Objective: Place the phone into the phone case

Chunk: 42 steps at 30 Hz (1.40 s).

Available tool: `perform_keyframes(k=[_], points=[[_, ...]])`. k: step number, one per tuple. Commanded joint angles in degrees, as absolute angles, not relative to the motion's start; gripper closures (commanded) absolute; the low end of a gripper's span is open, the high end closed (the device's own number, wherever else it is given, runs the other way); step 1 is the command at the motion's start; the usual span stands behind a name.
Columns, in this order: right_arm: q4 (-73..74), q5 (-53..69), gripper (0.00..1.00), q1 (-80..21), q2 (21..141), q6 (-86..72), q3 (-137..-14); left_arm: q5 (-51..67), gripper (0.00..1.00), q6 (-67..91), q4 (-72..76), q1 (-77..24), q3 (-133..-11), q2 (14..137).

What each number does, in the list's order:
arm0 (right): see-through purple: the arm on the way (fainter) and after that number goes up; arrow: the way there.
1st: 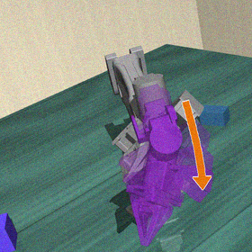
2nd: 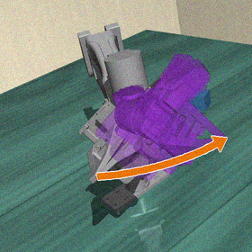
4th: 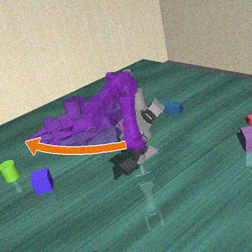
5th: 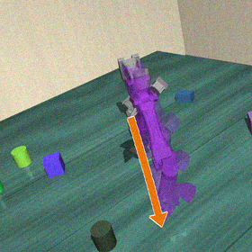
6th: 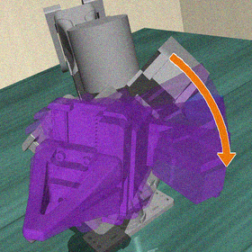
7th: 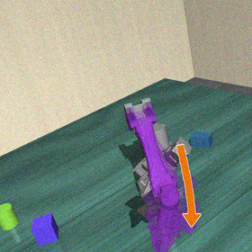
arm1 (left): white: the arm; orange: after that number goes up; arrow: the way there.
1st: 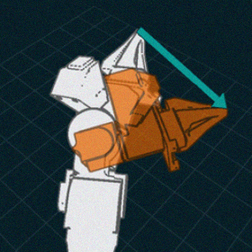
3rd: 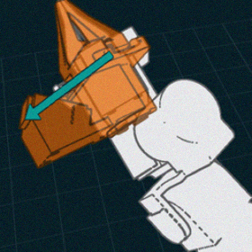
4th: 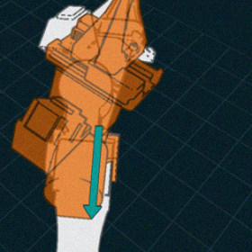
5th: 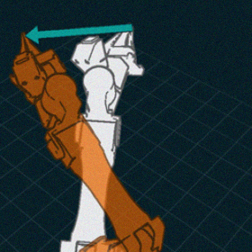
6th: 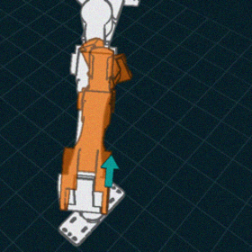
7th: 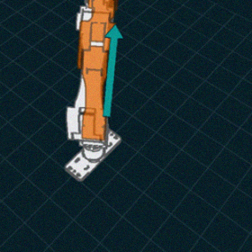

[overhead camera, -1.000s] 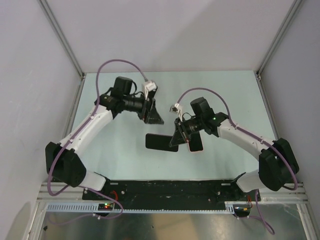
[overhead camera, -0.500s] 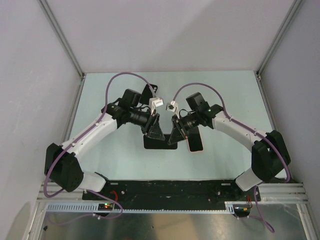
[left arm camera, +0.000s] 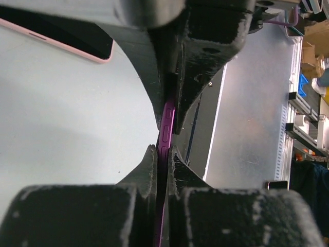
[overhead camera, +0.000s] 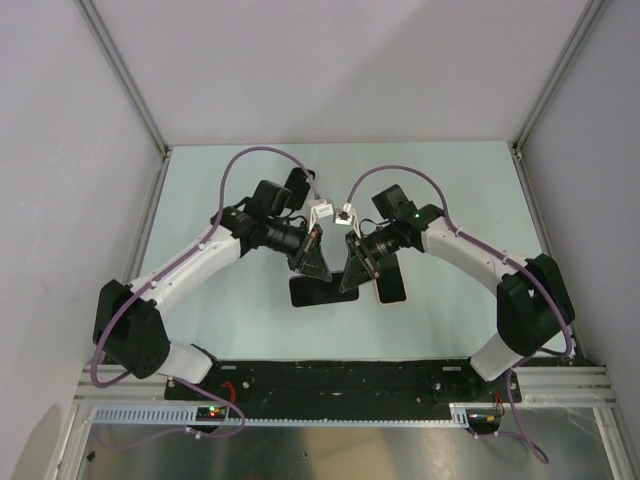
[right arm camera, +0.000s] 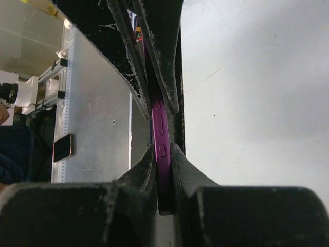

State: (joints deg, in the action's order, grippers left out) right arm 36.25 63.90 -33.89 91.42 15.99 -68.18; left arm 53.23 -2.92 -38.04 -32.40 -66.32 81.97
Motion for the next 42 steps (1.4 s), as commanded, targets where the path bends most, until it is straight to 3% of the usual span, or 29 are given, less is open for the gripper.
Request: perform_keyframes(k=[1,5,8,12,16,20,24,31,42], points=[[30.2,63.3,0.86,-31.6,90.8,11.3,-71.6,53.8,0.99,-1.3,-38.9,-34.4,-67.6,81.6],[26.2,60.2,0.34,-29.6,90.9,6.1,-71.6,52.4,1.0,0.2,-37.7,-34.4,-67.9,80.6],[22.4,58.5,0.17,-26.5,91.2,1.7,-71.1,51.1,1.0,3.1,-34.5,-34.2,-67.9,79.6],[13.2,57.8,0.12,-21.1,89.4,-8.2,-67.8,48.3,1.0,11.1,-26.0,-31.6,-66.8,78.8],[-0.6,51.9,0.08,-15.3,85.1,-22.6,-60.6,42.9,1.0,27.7,-8.6,-27.2,-61.4,76.7],[-12.6,44.9,0.04,-14.1,81.2,-37.9,-51.7,31.5,1.0,50.2,16.7,-23.3,-51.1,72.9],[-28.4,38.4,0.01,-16.8,78.3,-50.6,-41.1,18.9,1.0,65.1,32.2,-22.6,-40.8,70.1],[-42.5,33.2,0.01,-24.6,84.5,-61.0,-39.1,3.2,1.0,78.9,42.0,-22.6,-29.7,66.3],[-53.3,40.6,0.1,-30.2,97.2,-68.0,-46.9,4.1,1.0,86.3,49.1,-22.8,-26.3,68.2]])
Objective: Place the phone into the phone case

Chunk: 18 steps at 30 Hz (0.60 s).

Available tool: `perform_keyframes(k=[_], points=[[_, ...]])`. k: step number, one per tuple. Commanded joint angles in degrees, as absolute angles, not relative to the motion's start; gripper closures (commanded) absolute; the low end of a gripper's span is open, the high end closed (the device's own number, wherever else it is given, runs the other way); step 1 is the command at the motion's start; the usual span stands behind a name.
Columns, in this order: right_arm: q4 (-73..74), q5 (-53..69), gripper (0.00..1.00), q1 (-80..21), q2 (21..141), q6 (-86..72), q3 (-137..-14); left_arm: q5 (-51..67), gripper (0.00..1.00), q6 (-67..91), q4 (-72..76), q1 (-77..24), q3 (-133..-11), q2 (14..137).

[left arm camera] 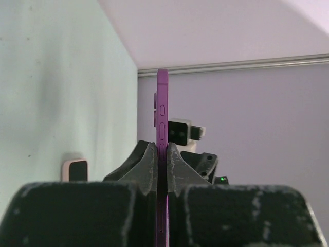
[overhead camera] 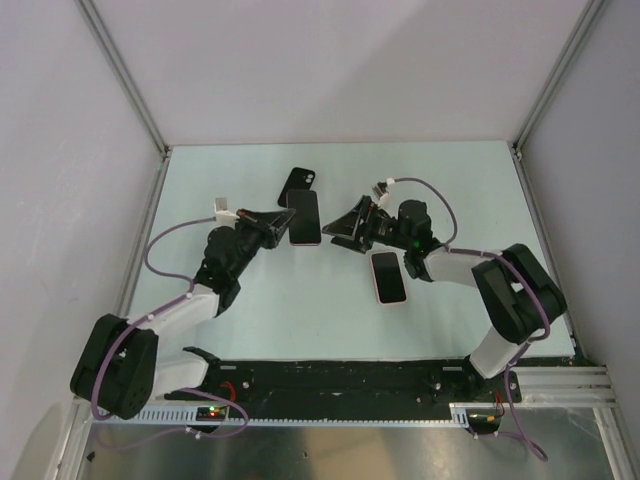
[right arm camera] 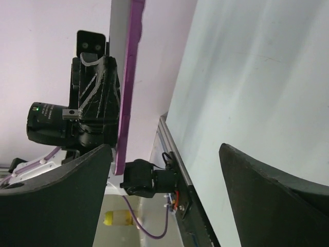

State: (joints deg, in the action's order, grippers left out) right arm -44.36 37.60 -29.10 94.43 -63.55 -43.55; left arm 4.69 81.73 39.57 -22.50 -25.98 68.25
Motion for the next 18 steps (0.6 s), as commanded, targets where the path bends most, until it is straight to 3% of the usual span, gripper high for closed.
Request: perform_keyframes(k=[1,6,14,18], points=[[-53.9,41.1,0.11,-30.4,97.8,-68.5,-47.4,4.6,1.0,86.5,49.8,-22.9,-26.2,68.7],[-56.3,43.8,0.18,-31.0,99.6,-70.0,-49.4,6.2,1.0,86.6,51.4,-22.9,-26.3,70.8],[-59.6,47.7,0.41,-32.0,100.6,-72.2,-50.8,9.4,1.0,88.6,56.2,-22.9,-28.1,77.8],[-60.2,48.7,0.48,-31.9,101.2,-73.4,-50.9,10.1,1.0,89.0,58.0,-22.9,-28.8,79.9]])
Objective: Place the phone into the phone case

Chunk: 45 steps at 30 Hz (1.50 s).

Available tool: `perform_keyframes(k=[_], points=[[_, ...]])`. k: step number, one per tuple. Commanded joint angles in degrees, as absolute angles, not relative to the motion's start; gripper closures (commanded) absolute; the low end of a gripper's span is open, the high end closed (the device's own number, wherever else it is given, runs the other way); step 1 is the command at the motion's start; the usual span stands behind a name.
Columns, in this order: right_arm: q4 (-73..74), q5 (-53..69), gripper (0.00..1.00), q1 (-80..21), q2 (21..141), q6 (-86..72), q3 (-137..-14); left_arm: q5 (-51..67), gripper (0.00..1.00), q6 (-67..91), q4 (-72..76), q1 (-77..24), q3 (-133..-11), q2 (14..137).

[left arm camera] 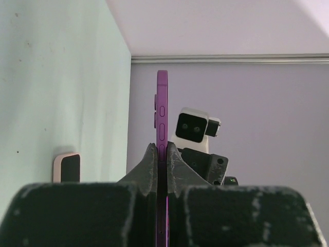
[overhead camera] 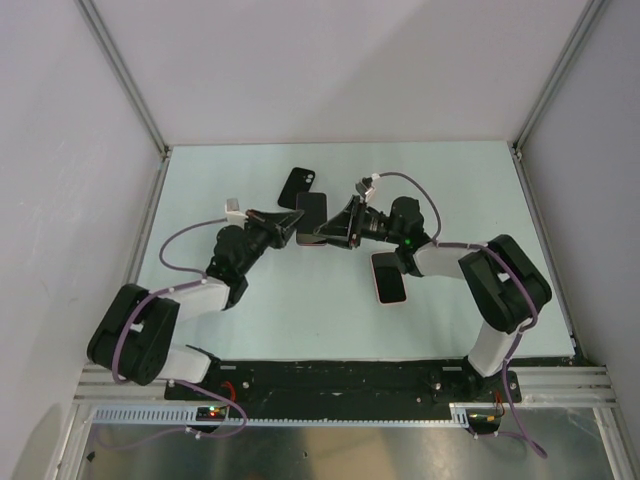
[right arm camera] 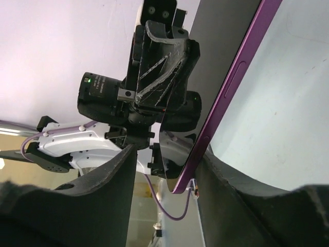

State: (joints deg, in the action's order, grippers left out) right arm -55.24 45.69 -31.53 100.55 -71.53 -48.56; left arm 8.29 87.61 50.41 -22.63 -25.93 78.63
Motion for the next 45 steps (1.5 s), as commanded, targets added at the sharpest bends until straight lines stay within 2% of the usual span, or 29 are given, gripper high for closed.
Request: perform_keyframes(k=[1,5,9,11,15,16,18,19,21,23,25,27,30,32,36,39,45], points=[[-60.4,48.9,0.49,-31.9,101.4,-73.6,-50.9,10.4,1.0,89.1,58.2,-22.9,-29.1,80.3],[-60.6,49.6,0.52,-31.6,103.0,-74.4,-51.5,12.2,1.0,89.4,59.6,-23.0,-30.2,82.4],[-61.5,49.9,0.6,-31.1,104.6,-75.8,-52.5,13.1,1.0,89.4,60.8,-23.4,-30.3,83.7],[-61.4,50.0,0.68,-30.9,104.9,-76.0,-53.0,13.6,1.0,89.2,61.2,-23.5,-30.3,84.3],[-60.0,50.0,0.94,-30.1,105.0,-75.7,-53.9,17.1,1.0,88.2,61.4,-23.4,-32.0,85.6],[-59.8,50.0,0.97,-29.9,105.0,-75.7,-54.0,18.0,1.0,87.9,61.4,-23.3,-32.7,85.9],[-59.3,49.9,0.99,-29.3,104.9,-75.7,-54.0,19.7,0.89,87.1,60.8,-22.8,-33.2,86.6],[-59.1,49.9,1.0,-28.9,104.9,-75.7,-54.0,20.2,0.76,86.6,60.3,-22.3,-33.1,86.9],[-57.9,49.8,1.0,-28.1,104.6,-75.5,-54.0,21.0,0.58,85.0,58.6,-21.3,-32.8,86.9],[-56.0,49.6,1.0,-27.2,104.1,-75.0,-53.8,21.4,0.44,81.6,54.5,-20.0,-32.9,86.2],[-52.8,48.8,1.0,-26.0,103.1,-73.6,-53.5,20.7,0.35,75.8,46.3,-18.5,-34.3,84.7],[-47.0,47.6,1.0,-24.7,101.1,-70.1,-53.1,18.8,0.31,67.9,35.5,-17.3,-37.5,83.4],[-34.1,43.7,1.0,-23.1,96.5,-62.4,-52.9,12.8,0.32,55.1,16.4,-16.6,-47.1,84.4],[-27.0,41.5,1.0,-22.3,93.4,-58.7,-52.4,7.7,0.39,46.8,2.7,-16.6,-55.3,87.8],[-21.0,41.1,1.0,-20.4,88.5,-55.3,-49.6,-3.6,0.5,34.3,-14.9,-16.6,-72.7,96.9],[-17.7,41.3,1.0,-19.1,84.7,-53.2,-47.5,-9.6,0.52,28.5,-22.2,-16.6,-82.9,103.6],[-11.0,39.5,1.0,-18.8,76.9,-49.0,-44.5,-14.2,0.54,19.1,-29.1,-16.5,-97.0,115.8]])
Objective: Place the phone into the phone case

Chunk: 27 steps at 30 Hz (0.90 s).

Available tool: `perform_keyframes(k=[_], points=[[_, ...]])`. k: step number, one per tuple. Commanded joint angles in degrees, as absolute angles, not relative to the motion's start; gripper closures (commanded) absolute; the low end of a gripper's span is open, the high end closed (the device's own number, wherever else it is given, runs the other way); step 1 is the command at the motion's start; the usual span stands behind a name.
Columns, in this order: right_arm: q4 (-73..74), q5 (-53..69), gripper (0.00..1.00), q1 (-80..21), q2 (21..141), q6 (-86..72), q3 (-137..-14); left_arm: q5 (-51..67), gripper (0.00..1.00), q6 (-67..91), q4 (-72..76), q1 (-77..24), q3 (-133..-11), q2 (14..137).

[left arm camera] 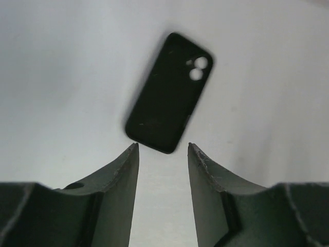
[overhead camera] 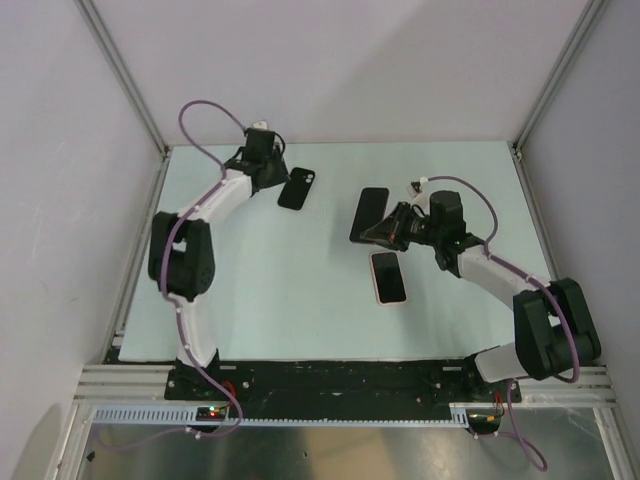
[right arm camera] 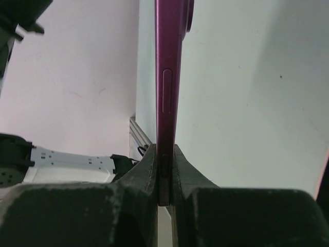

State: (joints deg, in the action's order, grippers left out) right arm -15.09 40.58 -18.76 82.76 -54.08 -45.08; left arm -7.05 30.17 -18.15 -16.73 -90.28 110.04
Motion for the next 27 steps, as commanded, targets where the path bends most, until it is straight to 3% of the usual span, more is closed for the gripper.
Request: perform_keyframes(k=[1,19,20,27], points=[[-9.9,39.1,1.0,-18.7,75.8,-48.3,-44.3,-14.7,0.54,18.0,-29.7,-16.5,-98.3,117.4],[-6.8,40.7,1.0,-18.8,71.2,-45.2,-43.5,-12.2,0.55,15.1,-36.9,-15.5,-115.3,133.9],[-6.9,41.0,1.0,-18.7,66.9,-45.1,-43.5,-12.0,0.56,15.3,-37.1,-15.5,-115.7,134.4],[-8.7,42.3,1.0,-18.6,72.9,-45.6,-43.5,-11.5,0.61,16.6,-38.2,-15.4,-116.4,136.5]])
